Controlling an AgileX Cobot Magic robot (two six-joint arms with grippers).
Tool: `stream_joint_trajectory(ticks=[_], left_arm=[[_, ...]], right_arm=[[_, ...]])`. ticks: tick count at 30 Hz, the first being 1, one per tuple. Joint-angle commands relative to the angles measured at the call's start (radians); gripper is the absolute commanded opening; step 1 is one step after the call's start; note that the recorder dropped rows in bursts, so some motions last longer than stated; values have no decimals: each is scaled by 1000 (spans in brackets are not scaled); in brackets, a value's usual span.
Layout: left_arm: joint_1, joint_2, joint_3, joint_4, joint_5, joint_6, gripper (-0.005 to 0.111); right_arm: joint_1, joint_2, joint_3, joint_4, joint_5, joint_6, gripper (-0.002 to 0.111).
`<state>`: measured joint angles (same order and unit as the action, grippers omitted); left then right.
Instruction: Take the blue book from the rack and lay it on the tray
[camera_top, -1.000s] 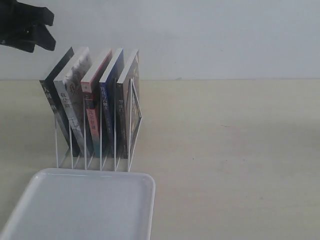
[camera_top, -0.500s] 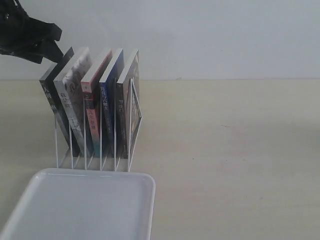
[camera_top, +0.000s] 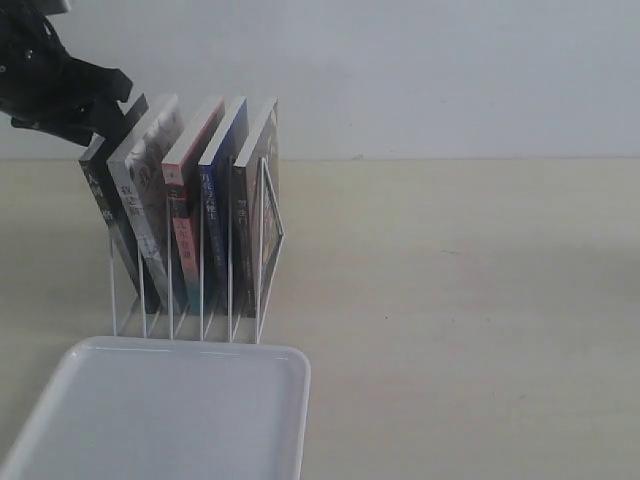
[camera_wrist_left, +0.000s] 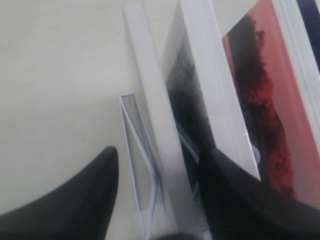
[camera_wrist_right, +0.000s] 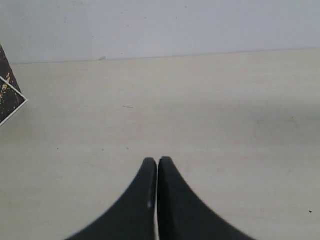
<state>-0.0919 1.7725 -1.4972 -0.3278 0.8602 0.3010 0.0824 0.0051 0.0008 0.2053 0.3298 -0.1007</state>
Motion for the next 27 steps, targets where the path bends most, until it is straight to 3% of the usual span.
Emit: stream_joint_trajectory(ticks=[1,7,15,27], left_arm=[[-2,14,-2,-5,1,7,48],[-2,16,-2,-5,-1,7,44],[-2,16,-2,-32,-6,7,4],[-2,-32,-4,-98,0,-2,4]], right_arm=[[-3,-5,-1,-2,-2,-3,0],[-3,-5,-1,-2,-2,-3,0],[-3,-5,-1,-2,-8,-3,0],[-3,-5,-1,-2,-8,-3,0]])
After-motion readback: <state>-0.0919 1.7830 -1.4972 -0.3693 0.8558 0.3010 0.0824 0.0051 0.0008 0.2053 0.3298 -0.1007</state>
